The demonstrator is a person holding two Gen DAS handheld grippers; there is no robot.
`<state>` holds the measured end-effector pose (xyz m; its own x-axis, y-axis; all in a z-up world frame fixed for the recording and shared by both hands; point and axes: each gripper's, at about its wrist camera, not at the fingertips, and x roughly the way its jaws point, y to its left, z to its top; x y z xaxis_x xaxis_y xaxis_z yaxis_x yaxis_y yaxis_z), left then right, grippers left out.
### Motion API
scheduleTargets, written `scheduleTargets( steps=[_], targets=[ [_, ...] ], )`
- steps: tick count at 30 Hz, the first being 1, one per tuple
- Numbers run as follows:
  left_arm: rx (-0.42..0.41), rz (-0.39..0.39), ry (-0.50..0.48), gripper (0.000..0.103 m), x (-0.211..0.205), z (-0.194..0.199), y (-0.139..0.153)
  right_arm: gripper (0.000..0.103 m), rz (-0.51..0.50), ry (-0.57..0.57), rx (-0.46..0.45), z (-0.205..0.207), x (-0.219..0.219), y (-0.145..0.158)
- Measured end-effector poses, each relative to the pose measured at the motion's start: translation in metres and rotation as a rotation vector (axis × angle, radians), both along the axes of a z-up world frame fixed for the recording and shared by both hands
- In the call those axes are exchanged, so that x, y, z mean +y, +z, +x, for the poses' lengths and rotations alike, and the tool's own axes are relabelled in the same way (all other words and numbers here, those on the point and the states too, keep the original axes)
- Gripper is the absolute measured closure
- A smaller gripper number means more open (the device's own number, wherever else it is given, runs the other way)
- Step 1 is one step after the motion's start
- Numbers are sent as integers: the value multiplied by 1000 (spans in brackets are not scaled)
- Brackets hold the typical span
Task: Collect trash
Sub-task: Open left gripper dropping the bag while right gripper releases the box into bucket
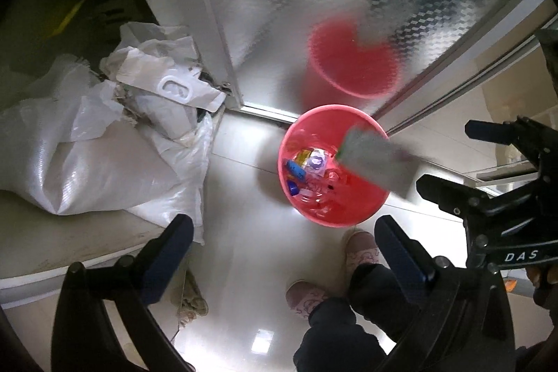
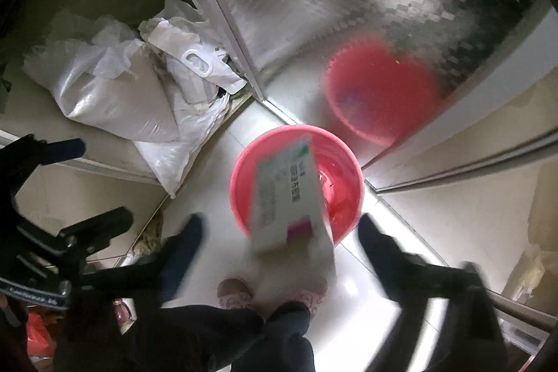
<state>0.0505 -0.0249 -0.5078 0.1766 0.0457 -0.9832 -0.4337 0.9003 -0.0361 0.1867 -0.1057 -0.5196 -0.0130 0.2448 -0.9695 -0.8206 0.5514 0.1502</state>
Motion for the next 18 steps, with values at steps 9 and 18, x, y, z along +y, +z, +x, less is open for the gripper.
scheduleTargets(
  steps=[9,18],
  targets=[
    [-31,18,23,0,-6,-12,97,1,-1,26,-36,-10,-8,73],
    [-151,70,37,0,-12,-25,267,1,72,8,-102,-16,-28,238]
  ],
)
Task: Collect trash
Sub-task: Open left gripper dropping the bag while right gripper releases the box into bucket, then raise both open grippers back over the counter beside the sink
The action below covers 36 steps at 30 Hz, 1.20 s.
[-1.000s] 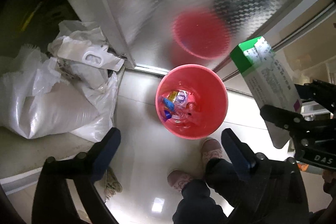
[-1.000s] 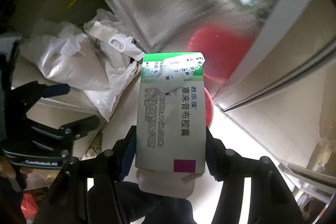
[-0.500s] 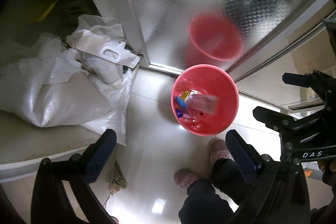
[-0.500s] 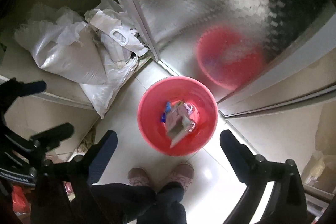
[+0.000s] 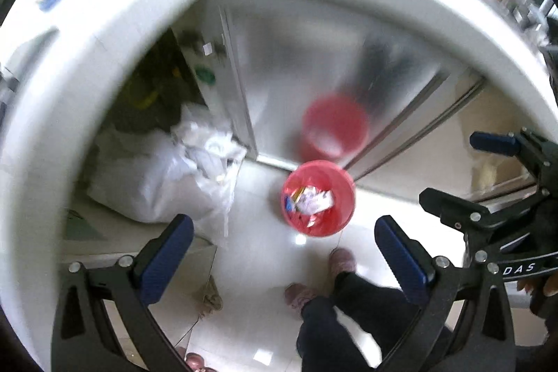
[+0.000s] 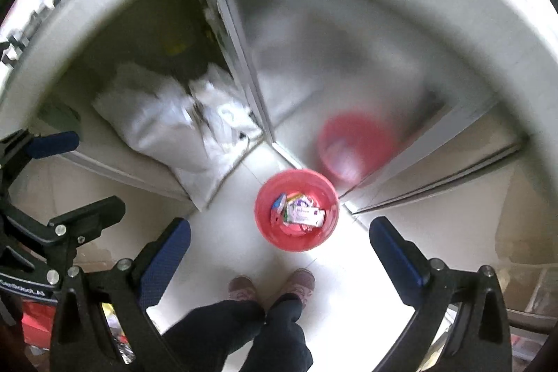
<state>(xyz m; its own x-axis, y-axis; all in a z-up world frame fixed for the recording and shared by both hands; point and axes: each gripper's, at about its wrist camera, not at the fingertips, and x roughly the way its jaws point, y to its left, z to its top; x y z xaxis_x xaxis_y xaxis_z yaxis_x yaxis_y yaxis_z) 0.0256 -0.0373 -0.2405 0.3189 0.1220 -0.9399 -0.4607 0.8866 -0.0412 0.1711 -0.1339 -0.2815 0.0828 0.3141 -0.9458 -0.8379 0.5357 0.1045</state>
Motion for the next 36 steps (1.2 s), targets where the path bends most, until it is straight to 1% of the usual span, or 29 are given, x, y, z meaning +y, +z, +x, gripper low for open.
scheduleTargets(
  steps=[1,4,8,10,13,16,18,22,26,28,32,36],
  targets=[
    [-14,6,4,0,0,0,15,1,16,-9,-9,1,-4,24],
    [-73,46,-4,0,-4,-2,75,1,51,-35,-62,-3,-10,81],
    [-133,97,-24,0,-9,-2,135,1,105,-71,-98,-3,-18,149],
    [-151,123,-41,0,-12,-3,161,1,126,-82,-113,-4,-19,175],
    [-209,160,-42,0,-14,-8,201,1,166,-94,-155,-7,-26,214],
    [-245,180,-29,0,-13,-11,228,1,202,-106,-191,-11,-31,249],
    [-276,190,-7,0,-10,-15,245,1,216,-114,-215,-15,-32,264],
    [-314,205,-3,0,-7,-15,267,1,270,-132,-248,-15,-38,286],
    [-339,225,-17,0,-8,-11,278,1,298,-144,-253,-10,-29,288],
    [-345,231,-12,0,-7,-6,277,1,308,-142,-256,-8,-27,289],
    [-342,217,-6,0,-1,6,271,1,311,-142,-256,0,-22,289],
    [-327,219,6,0,7,27,265,1,298,-134,-245,18,-15,283]
  ],
)
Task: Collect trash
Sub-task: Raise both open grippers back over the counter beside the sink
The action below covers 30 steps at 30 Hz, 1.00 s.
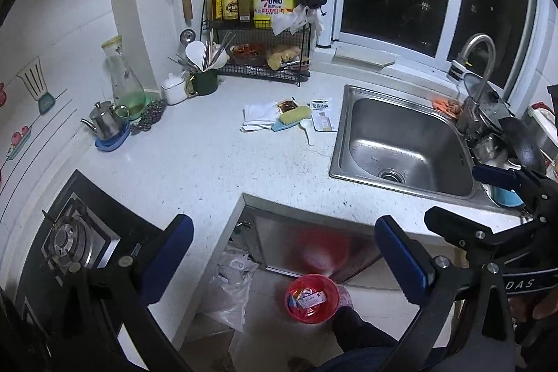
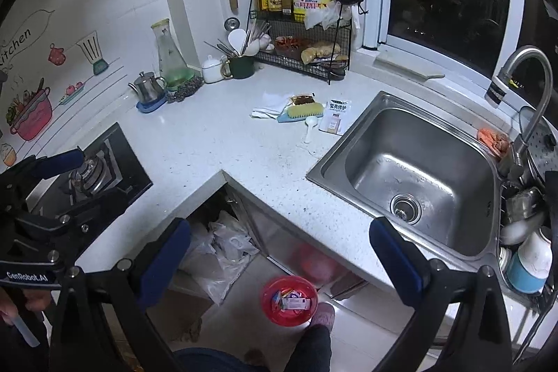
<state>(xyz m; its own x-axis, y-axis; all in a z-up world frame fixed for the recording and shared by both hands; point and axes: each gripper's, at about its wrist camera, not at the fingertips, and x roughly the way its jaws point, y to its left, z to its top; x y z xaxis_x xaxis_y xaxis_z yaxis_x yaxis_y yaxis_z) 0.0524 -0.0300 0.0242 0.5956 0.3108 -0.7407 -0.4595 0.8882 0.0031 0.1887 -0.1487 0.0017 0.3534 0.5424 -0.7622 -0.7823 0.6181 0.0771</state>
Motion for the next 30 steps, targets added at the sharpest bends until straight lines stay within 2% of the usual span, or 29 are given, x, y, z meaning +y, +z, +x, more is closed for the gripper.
scheduleTargets(
  steps=[8,16,23,30],
  targets=[
    [28,-17,18,0,29,71,-5,1,-20,44,22,48,36,-8],
    [60,-62,95,0,64,151,-15,1,-50,118,47,115,79,-14],
    [103,-137,132,0,89,222,-43,1,-93,145,73,173,95,-33],
    [181,-193,136,0,111,288,-95,1,-164,138,125,232,111,-71]
  ],
)
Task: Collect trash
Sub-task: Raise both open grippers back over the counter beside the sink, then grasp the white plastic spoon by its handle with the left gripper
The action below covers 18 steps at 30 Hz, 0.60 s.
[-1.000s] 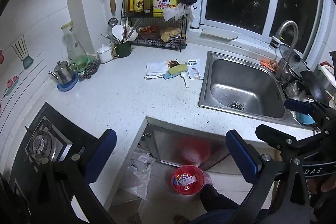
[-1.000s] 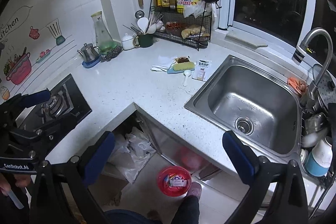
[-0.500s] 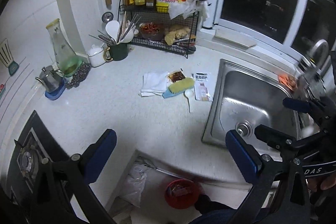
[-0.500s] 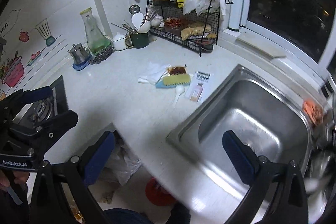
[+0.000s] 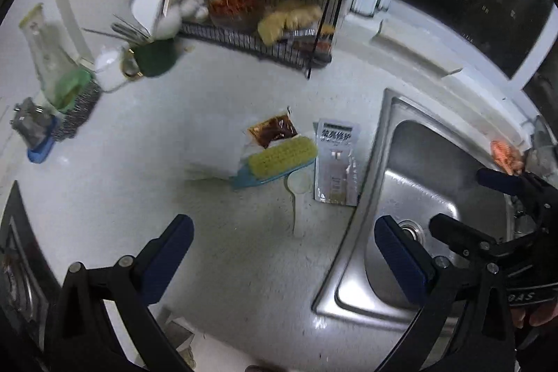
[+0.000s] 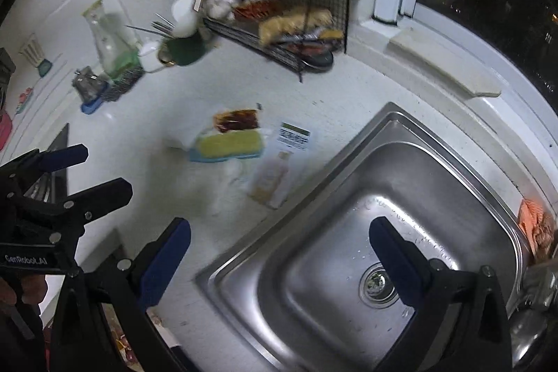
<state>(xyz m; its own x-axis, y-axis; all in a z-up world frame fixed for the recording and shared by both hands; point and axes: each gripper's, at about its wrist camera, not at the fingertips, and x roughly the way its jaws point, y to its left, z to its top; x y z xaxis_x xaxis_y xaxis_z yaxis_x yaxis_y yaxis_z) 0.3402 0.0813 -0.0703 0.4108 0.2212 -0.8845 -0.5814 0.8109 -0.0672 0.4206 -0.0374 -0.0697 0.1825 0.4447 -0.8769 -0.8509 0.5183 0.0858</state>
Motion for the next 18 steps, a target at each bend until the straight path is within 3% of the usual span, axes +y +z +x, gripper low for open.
scheduleTargets(
  steps=[10,15,18],
  targets=[
    [143,-64,-11,0,19,55,-81,1,-104,18,71,51,18,-61],
    [204,-67,-1,12,25,61,-106,1,-116,4,111,65,20,-79],
    [211,-82,-2,13,29,64,-114,1,-130,-6,142,68,22,-89]
  ],
)
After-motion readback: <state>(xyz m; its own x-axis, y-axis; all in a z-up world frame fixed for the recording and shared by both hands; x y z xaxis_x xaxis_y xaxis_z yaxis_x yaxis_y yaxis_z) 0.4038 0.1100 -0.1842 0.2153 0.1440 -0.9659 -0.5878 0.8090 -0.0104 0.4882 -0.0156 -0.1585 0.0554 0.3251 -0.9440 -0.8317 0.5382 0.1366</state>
